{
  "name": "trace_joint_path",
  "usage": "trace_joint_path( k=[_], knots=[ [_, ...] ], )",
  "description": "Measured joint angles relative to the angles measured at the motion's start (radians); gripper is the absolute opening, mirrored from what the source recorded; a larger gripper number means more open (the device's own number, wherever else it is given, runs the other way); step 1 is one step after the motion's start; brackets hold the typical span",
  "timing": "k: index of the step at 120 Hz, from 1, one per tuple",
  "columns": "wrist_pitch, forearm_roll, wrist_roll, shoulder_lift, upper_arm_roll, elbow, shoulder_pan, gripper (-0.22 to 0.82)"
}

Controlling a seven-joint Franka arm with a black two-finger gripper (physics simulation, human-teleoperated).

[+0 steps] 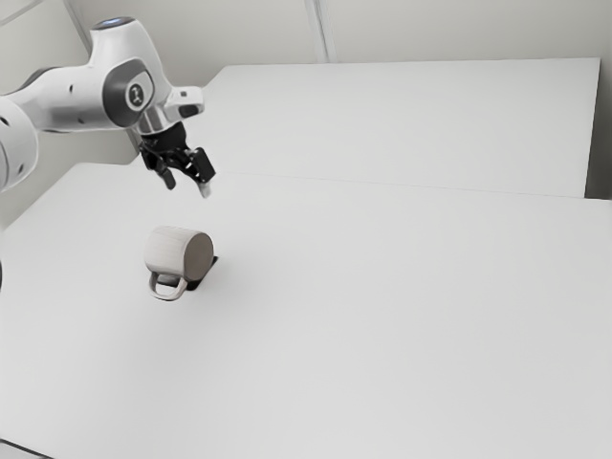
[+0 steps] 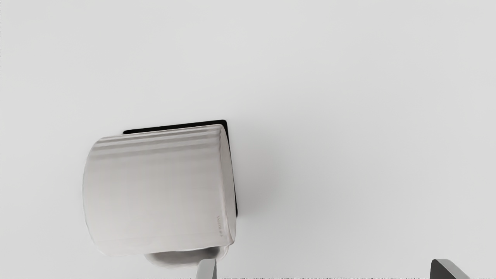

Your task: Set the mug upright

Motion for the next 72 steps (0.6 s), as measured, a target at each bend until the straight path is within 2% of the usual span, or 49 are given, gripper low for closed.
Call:
trace_joint_path(
  k=[15, 26, 49, 72],
  knots=[
    [0.002, -0.013, 0.007, -0.009, 0.003, -0.008, 0.03, 0.6],
    [0.005, -0.096, 0.045, 0.011, 0.003, -0.016, 0.112, 0.6],
    [-0.012, -0.256, 0.177, 0.13, 0.003, 0.044, 0.252, 0.6],
    [-0.142, -0.386, 0.309, 0.235, 0.002, 0.144, 0.396, 0.6]
  ],
)
